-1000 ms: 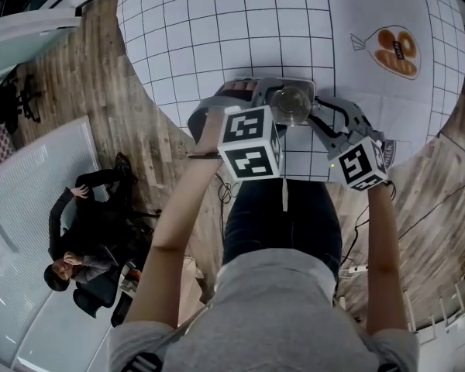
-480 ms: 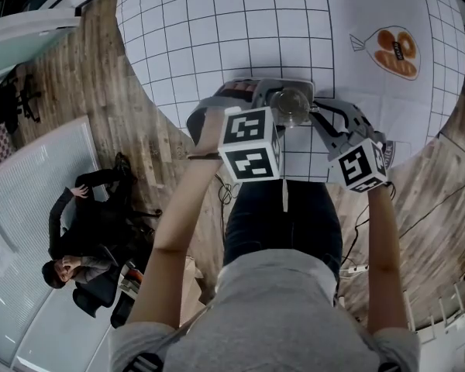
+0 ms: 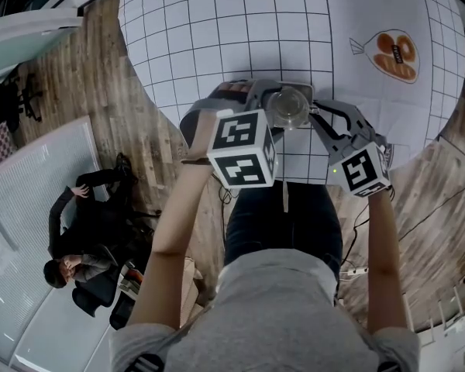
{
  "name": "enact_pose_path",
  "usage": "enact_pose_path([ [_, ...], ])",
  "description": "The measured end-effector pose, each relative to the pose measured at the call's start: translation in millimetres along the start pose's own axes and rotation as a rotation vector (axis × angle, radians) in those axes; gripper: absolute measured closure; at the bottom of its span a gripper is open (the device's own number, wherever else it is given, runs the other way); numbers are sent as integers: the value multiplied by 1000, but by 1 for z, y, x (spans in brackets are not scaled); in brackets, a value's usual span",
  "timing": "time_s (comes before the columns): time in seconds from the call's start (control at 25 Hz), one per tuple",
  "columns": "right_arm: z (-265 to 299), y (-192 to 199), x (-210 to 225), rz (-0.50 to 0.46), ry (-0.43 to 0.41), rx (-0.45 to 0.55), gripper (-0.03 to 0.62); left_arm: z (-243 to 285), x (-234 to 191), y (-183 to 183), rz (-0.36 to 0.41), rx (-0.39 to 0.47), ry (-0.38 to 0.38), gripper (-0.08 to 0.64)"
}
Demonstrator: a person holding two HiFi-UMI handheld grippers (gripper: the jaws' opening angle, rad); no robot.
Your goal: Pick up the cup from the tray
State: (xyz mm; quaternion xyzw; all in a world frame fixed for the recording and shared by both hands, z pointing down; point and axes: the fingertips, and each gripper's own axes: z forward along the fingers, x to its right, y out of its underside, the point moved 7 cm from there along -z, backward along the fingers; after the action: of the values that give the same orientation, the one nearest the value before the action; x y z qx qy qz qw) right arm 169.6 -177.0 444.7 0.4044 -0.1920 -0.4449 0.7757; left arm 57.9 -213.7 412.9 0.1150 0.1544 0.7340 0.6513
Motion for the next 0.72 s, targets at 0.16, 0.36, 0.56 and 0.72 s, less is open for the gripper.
enact_pose_path([
  [0.16, -6, -13, 11, 21, 9, 51, 528, -18, -11, -7, 5, 28, -19, 218],
  [0.36, -8, -34, 35, -20, 32, 68, 528, -40, -34, -16, 46, 30, -56, 218],
  [0.56, 3, -41, 61, 7, 72, 93, 528, -43, -66, -17, 68, 25, -64, 218],
  [0.72, 20, -35, 76, 27, 81, 69, 528, -30, -87, -12, 64, 11, -47, 218],
])
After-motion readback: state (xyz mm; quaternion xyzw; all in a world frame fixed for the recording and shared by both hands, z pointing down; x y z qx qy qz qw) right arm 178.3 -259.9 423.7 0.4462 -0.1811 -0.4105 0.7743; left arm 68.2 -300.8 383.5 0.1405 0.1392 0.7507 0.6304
